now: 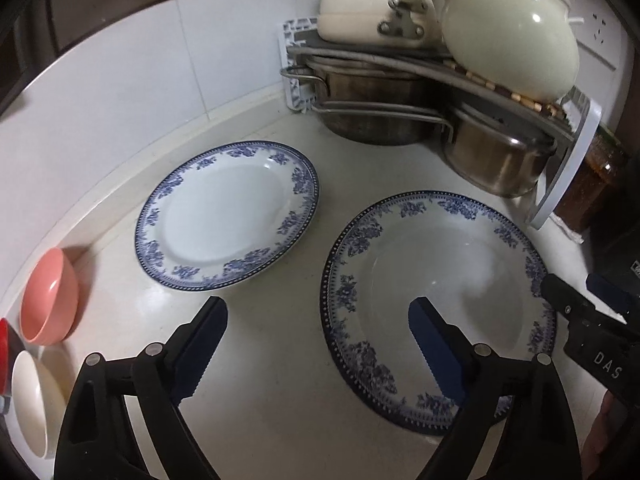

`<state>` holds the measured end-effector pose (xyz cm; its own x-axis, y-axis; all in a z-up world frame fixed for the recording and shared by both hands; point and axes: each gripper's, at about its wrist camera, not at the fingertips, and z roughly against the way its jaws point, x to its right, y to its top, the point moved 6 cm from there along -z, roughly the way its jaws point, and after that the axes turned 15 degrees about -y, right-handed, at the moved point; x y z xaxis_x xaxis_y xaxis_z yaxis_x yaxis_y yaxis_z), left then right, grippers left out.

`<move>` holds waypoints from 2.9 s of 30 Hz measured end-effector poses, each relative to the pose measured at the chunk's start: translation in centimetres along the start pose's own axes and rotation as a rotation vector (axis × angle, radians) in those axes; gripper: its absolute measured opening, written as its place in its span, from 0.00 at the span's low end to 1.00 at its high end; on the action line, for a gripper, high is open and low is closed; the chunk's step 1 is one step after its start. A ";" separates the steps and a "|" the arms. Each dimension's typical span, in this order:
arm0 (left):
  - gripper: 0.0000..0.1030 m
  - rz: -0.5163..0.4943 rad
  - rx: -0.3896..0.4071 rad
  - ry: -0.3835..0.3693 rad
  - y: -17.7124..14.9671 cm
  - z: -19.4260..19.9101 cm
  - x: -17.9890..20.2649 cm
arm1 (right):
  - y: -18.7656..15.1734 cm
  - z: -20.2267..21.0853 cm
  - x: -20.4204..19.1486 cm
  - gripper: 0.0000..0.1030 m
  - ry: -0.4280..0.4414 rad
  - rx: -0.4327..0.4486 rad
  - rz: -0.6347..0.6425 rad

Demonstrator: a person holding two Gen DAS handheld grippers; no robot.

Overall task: Organize plates and bowls
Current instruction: 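Move both tools to the rim of the larger blue-and-white plate, then close both tools on the blue-and-white plate rim, then lift the blue-and-white plate with both tools and carry it over the green plate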

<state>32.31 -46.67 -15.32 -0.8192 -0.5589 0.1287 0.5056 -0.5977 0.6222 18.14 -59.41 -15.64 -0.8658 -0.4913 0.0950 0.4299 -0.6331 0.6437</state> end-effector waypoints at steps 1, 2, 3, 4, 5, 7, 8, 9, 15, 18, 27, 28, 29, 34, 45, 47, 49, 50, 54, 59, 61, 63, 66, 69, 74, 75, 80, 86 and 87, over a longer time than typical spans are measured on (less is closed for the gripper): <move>0.87 -0.003 -0.006 0.001 0.0 -0.4 0.0 | 0.0 -0.4 0.0 0.79 -0.002 -0.002 0.000; 0.85 -0.007 -0.018 0.001 0.0 -1.0 0.0 | 0.1 -0.8 0.1 0.79 -0.007 -0.003 0.000; 0.84 -0.009 -0.023 -0.002 0.0 -1.4 0.1 | 0.0 -1.2 0.1 0.79 -0.016 -0.009 -0.001; 0.84 -0.010 -0.030 -0.001 -0.1 -1.7 0.1 | 0.0 -1.6 0.1 0.79 -0.016 -0.013 0.000; 0.82 -0.011 -0.040 0.000 -0.1 -2.1 0.0 | 0.0 -1.9 0.1 0.79 -0.016 -0.015 0.002; 0.77 -0.007 -0.058 -0.007 -0.3 -2.8 0.0 | -0.1 -2.7 0.0 0.78 -0.023 -0.021 0.011; 0.75 -0.009 -0.071 -0.016 -0.4 -3.3 0.0 | -0.1 -2.9 0.0 0.76 -0.022 -0.025 0.013; 0.74 -0.010 -0.076 -0.020 -0.4 -3.6 0.1 | -0.1 -3.2 -0.1 0.75 -0.023 -0.031 0.013; 0.69 -0.029 -0.069 -0.050 -0.1 -4.6 0.4 | 0.0 -4.0 -0.3 0.71 -0.010 -0.035 0.015; 0.64 -0.026 -0.081 -0.063 -0.1 -5.1 0.4 | 0.0 -4.6 -0.4 0.67 0.000 -0.054 0.012; 0.52 0.004 -0.111 -0.104 -0.2 -6.3 0.3 | 0.1 -5.5 -0.8 0.56 0.000 -0.056 0.032; 0.52 0.007 -0.107 -0.108 -0.2 -6.3 0.3 | 0.2 -5.5 -0.9 0.55 0.001 -0.055 0.037; 0.51 0.008 -0.106 -0.110 -0.2 -6.3 0.3 | 0.2 -5.6 -0.9 0.55 0.001 -0.053 0.044; 0.46 0.013 -0.100 -0.113 -0.1 -6.5 0.4 | 0.4 -5.8 -1.2 0.48 -0.005 -0.045 0.070; 0.36 0.019 -0.084 -0.084 0.1 -6.5 0.2 | 0.5 -5.7 -2.0 0.36 0.011 -0.032 0.085; 0.35 0.023 -0.082 -0.079 0.0 -6.3 0.2 | 0.4 -5.6 -1.8 0.35 0.012 -0.034 0.082; 0.35 0.025 -0.076 -0.073 -0.2 -6.0 0.2 | 0.4 -5.6 -1.8 0.35 0.013 -0.033 0.085; 0.35 0.028 -0.074 -0.071 -0.3 -5.8 0.2 | 0.4 -5.5 -1.8 0.35 0.016 -0.032 0.083; 0.35 0.048 -0.067 -0.067 -0.8 -4.6 0.1 | 0.1 -4.6 -1.9 0.35 0.018 -0.015 0.092; 0.35 0.077 -0.050 -0.052 -1.3 -2.1 -0.3 | -0.2 -2.7 -1.9 0.34 0.034 -0.008 0.097; 0.35 0.089 -0.040 -0.043 -1.5 -0.8 -0.6 | -0.3 -1.7 -2.1 0.34 0.040 0.002 0.105; 0.35 0.101 -0.028 -0.033 -1.7 0.5 -1.0 | -0.5 -0.6 -2.3 0.34 0.052 0.006 0.108; 0.35 0.128 0.000 -0.012 -2.3 2.9 -1.9 | -0.7 1.2 -2.9 0.34 0.075 0.019 0.122; 0.35 0.161 0.025 0.003 -3.0 5.2 -3.0 | -0.9 3.0 -3.6 0.34 0.100 0.031 0.139; 0.35 0.205 0.053 0.031 -4.4 8.6 -5.1 | -1.6 5.9 -5.2 0.34 0.133 0.052 0.170; 0.35 0.212 0.059 0.040 -4.8 9.3 -5.5 | -1.8 6.5 -5.6 0.34 0.138 0.057 0.179; 0.35 0.240 0.090 0.070 -6.3 12.1 -7.3 | -3.1 9.3 -7.3 0.34 0.173 0.075 0.220; 0.35 0.284 0.121 0.103 -8.9 15.6 -9.7 | -4.6 11.9 -9.5 0.34 0.210 0.091 0.259; 0.35 0.293 0.128 0.111 -9.4 16.3 -10.1 | -4.9 12.3 -9.9 0.34 0.216 0.094 0.266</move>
<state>31.45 -26.02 -9.94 -0.6062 -0.7597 0.2354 0.6709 -0.3295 0.6643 21.43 -44.10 -10.44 -0.6482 -0.7531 0.1126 0.5992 -0.4132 0.6857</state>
